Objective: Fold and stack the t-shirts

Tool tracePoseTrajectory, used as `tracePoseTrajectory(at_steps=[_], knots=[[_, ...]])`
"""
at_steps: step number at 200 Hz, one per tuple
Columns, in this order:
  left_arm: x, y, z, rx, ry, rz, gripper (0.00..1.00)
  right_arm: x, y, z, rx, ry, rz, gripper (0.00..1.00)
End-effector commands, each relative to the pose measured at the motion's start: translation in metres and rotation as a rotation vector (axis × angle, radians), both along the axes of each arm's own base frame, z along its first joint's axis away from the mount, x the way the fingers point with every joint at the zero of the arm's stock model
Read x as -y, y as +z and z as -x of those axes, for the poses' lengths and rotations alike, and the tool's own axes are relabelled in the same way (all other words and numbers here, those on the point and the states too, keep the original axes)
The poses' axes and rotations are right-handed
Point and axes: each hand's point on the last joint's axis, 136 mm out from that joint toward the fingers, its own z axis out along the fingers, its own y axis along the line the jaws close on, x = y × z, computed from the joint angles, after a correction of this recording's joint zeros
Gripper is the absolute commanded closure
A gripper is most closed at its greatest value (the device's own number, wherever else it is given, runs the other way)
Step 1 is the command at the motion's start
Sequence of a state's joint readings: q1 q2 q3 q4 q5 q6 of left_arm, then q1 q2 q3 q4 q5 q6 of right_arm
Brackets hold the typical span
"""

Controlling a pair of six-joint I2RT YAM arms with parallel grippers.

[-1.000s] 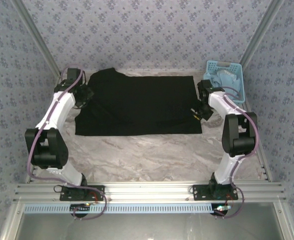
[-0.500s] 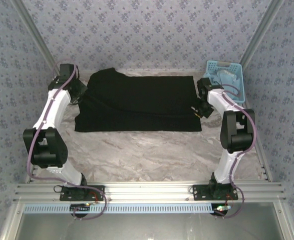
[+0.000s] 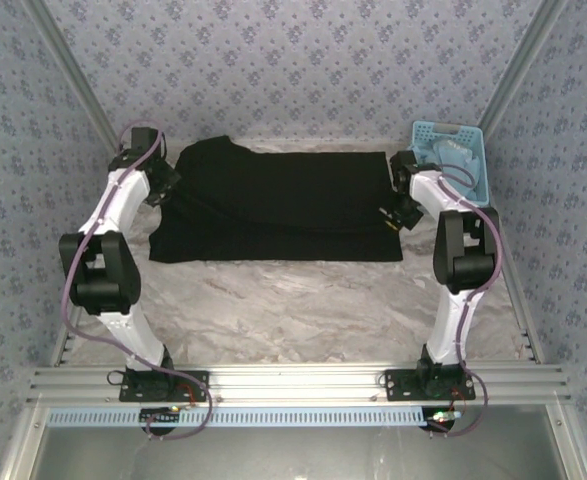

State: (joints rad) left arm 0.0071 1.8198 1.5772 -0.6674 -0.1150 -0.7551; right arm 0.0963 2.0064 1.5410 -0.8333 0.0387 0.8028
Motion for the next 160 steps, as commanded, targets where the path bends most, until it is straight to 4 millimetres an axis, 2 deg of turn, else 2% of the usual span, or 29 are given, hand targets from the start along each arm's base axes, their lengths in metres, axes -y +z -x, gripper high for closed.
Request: tracePoseTrajectory(at_steps=[1, 13, 17, 23, 29, 44, 70, 81, 93, 105, 120, 144, 160], knots=[[0.001, 0.011, -0.02, 0.042, -0.041, 0.022, 0.92, 0.012, 0.004, -0.007, 0.01, -0.015, 0.031, 0.81], [0.001, 0.012, -0.018, 0.023, -0.053, 0.03, 0.57, 0.012, 0.012, -0.009, 0.028, 0.002, 0.027, 0.64], [0.001, 0.013, -0.015, 0.01, -0.051, 0.029, 0.49, 0.014, 0.017, -0.01, 0.037, 0.008, 0.037, 0.6], [0.0, 0.013, -0.009, -0.007, -0.042, 0.025, 0.41, 0.014, 0.024, -0.009, 0.053, 0.02, 0.051, 0.54], [-0.002, 0.014, -0.002, -0.022, -0.032, 0.027, 0.39, 0.014, 0.028, -0.006, 0.06, 0.033, 0.055, 0.51], [-0.007, 0.008, 0.023, -0.054, 0.01, 0.051, 0.39, 0.013, 0.038, 0.003, 0.082, 0.048, 0.06, 0.49], [-0.012, -0.028, 0.072, -0.155, 0.092, 0.17, 0.48, 0.002, 0.04, 0.03, 0.101, 0.102, 0.043, 0.48], [-0.009, -0.043, 0.086, -0.181, 0.104, 0.222, 0.55, -0.004, 0.035, 0.041, 0.105, 0.129, 0.02, 0.54], [-0.004, -0.057, 0.092, -0.189, 0.113, 0.272, 0.65, -0.013, 0.027, 0.049, 0.11, 0.165, -0.018, 0.61], [0.001, -0.069, 0.094, -0.205, 0.115, 0.306, 0.71, -0.021, 0.018, 0.052, 0.111, 0.202, -0.058, 0.66], [0.007, -0.082, 0.085, -0.2, 0.123, 0.359, 0.72, -0.033, 0.007, 0.049, 0.1, 0.229, -0.105, 0.72], [0.006, -0.105, 0.077, -0.227, 0.169, 0.375, 0.74, -0.038, -0.014, 0.051, 0.034, 0.288, -0.077, 0.73], [0.002, -0.123, 0.082, -0.271, 0.224, 0.366, 0.74, -0.041, -0.03, 0.051, -0.002, 0.283, -0.088, 0.74]])
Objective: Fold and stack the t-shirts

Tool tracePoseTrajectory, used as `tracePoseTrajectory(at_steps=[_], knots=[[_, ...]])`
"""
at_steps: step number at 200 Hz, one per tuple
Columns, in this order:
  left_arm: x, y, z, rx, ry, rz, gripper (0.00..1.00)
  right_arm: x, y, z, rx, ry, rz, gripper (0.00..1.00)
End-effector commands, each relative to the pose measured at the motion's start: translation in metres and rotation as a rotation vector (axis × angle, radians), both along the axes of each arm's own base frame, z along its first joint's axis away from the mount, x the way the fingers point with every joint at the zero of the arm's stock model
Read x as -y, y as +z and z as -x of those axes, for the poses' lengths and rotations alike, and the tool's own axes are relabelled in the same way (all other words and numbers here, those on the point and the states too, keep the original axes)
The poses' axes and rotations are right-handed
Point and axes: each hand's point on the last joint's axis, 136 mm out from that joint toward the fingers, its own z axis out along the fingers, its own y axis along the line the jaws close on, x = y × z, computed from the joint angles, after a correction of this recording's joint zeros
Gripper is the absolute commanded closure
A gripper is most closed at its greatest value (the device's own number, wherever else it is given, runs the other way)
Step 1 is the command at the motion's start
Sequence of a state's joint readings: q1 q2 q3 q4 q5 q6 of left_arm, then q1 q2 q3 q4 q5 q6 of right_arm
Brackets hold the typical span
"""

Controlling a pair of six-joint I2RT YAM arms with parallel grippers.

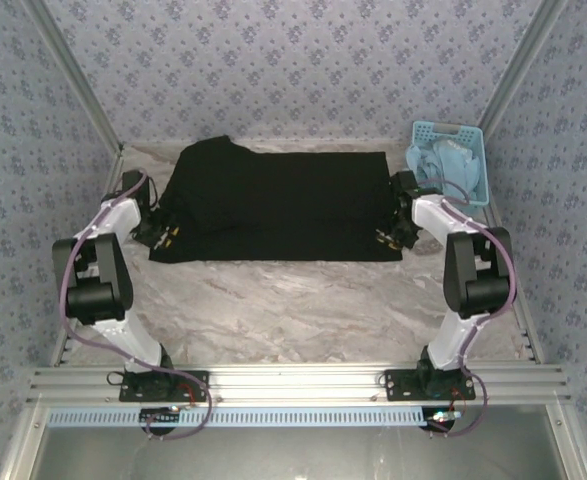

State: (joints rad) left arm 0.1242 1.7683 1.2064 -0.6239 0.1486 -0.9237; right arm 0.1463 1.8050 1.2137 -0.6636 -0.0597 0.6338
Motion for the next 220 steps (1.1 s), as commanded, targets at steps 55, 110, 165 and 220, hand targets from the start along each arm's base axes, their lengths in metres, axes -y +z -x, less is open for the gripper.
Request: tracePoseTrajectory(at_steps=[55, 110, 165, 220], knots=[[-0.016, -0.047, 0.093, -0.272, 0.269, -0.072, 0.78, 0.007, -0.041, 0.054, -0.231, -0.009, 0.083, 0.75], [-0.034, -0.033, 0.171, -0.348, 0.348, -0.18, 0.81, 0.001, -0.036, 0.128, -0.302, 0.002, 0.108, 0.71], [0.008, 0.02, 0.101, 0.071, 0.134, -0.067, 0.54, -0.043, 0.023, 0.091, 0.063, 0.149, -0.034, 0.51], [0.073, 0.007, 0.062, 0.129, -0.081, 0.118, 0.52, -0.101, 0.056, 0.057, 0.219, 0.329, -0.272, 0.46]])
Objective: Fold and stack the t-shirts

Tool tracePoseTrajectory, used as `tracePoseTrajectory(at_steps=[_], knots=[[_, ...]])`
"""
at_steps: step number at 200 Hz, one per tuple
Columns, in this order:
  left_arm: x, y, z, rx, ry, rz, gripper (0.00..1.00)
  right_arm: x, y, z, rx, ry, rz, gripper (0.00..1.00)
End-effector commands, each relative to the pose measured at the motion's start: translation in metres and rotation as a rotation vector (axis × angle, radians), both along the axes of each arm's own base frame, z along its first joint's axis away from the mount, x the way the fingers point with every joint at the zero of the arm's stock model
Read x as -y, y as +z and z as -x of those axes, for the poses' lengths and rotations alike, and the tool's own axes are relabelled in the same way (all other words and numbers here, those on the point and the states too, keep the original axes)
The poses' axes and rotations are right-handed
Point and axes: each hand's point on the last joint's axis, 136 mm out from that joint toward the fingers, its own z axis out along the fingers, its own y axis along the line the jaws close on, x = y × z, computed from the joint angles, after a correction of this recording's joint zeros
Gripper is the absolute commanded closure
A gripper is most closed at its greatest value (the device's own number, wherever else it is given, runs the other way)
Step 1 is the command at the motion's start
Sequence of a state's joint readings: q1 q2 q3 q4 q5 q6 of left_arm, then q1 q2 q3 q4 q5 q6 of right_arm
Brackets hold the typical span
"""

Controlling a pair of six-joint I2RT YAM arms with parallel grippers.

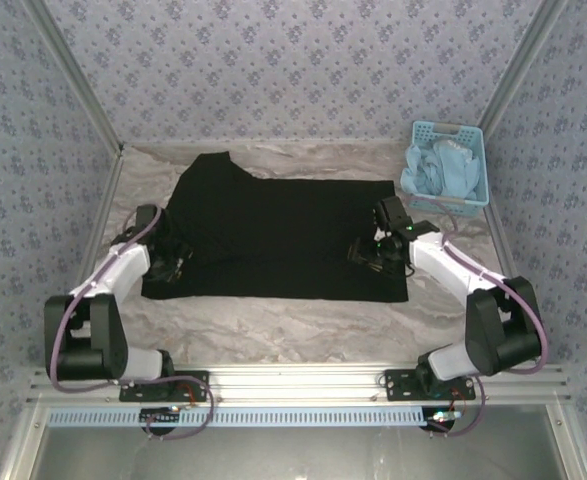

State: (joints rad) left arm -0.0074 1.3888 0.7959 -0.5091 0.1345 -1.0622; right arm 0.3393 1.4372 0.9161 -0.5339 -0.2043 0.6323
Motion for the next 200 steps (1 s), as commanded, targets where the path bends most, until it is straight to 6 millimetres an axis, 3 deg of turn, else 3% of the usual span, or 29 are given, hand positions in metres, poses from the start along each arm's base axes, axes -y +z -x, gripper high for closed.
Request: tracePoseTrajectory(at_steps=[1, 41, 112, 146, 200], knots=[[0.026, 0.007, -0.022, 0.063, -0.086, 0.087, 0.52, -0.023, 0.015, -0.013, 0.054, 0.092, -0.091, 0.46], [0.035, -0.009, -0.023, -0.004, -0.102, 0.093, 0.54, -0.022, 0.015, -0.011, 0.04, 0.075, -0.097, 0.48], [0.035, -0.021, -0.034, -0.029, -0.106, 0.061, 0.75, -0.017, 0.017, -0.011, 0.041, 0.05, -0.096, 0.5], [0.035, -0.005, -0.044, 0.014, -0.119, 0.013, 1.0, -0.017, 0.022, -0.012, 0.054, 0.044, -0.102, 0.52], [0.057, 0.017, -0.067, 0.028, -0.246, -0.034, 1.0, -0.013, 0.028, -0.019, 0.069, 0.025, -0.111, 0.53]])
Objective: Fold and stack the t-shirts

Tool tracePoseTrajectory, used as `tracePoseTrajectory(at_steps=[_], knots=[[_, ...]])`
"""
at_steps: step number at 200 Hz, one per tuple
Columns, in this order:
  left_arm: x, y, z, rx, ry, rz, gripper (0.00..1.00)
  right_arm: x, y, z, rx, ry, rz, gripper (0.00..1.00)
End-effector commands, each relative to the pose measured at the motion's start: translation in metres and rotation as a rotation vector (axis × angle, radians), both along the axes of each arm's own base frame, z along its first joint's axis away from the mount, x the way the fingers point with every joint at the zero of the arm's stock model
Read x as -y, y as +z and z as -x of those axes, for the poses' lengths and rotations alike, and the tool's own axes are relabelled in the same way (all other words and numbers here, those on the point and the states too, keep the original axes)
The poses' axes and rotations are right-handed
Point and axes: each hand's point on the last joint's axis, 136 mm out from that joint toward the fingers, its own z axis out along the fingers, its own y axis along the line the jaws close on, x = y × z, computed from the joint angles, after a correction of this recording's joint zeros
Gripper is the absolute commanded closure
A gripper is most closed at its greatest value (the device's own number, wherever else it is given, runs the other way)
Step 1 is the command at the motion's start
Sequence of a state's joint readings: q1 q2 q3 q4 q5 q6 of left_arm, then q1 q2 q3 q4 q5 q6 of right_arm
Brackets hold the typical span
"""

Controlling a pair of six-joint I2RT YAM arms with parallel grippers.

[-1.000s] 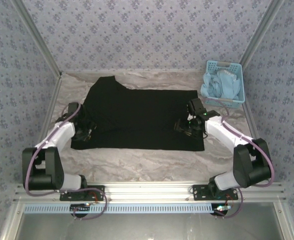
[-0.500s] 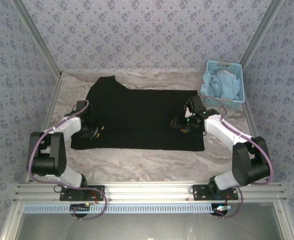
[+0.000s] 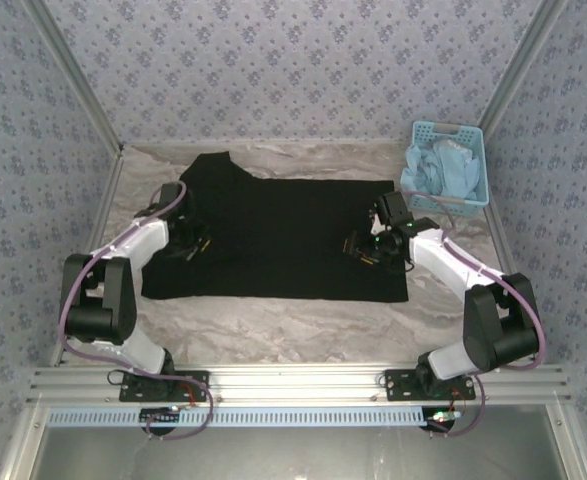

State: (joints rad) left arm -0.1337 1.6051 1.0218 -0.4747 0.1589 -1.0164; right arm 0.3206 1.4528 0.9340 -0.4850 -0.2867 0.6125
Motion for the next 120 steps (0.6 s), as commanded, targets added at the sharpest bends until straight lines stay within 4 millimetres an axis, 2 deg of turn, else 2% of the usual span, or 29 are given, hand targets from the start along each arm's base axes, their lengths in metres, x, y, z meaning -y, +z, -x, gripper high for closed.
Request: tracePoseTrajectory(at_steps=[1, 16, 28, 49, 61, 73, 100, 120], knots=[[0.007, 0.005, -0.007, -0.023, -0.07, -0.048, 1.0, -0.001, 0.018, -0.008, 0.035, -0.011, -0.032, 0.53], [0.002, 0.006, -0.002, -0.089, -0.085, -0.1, 1.0, 0.0, 0.02, -0.009, 0.036, -0.011, -0.035, 0.53], [-0.007, 0.005, 0.014, -0.157, -0.066, -0.139, 1.0, 0.0, 0.021, -0.009, 0.036, -0.009, -0.036, 0.52], [-0.013, -0.005, 0.032, -0.188, -0.017, -0.109, 0.81, -0.002, 0.02, -0.008, 0.029, -0.002, -0.048, 0.52], [-0.012, -0.014, 0.039, -0.197, 0.004, -0.073, 0.75, -0.004, 0.022, -0.011, 0.046, 0.005, -0.061, 0.51], [-0.015, -0.023, 0.05, -0.229, 0.037, -0.046, 0.74, -0.019, 0.029, -0.012, 0.068, 0.046, -0.129, 0.49], [-0.02, -0.035, 0.048, -0.219, 0.11, 0.02, 0.72, -0.053, 0.051, -0.013, 0.146, 0.163, -0.246, 0.46], [-0.025, -0.037, 0.048, -0.22, 0.13, 0.017, 0.7, -0.063, 0.056, -0.013, 0.161, 0.186, -0.289, 0.44]])
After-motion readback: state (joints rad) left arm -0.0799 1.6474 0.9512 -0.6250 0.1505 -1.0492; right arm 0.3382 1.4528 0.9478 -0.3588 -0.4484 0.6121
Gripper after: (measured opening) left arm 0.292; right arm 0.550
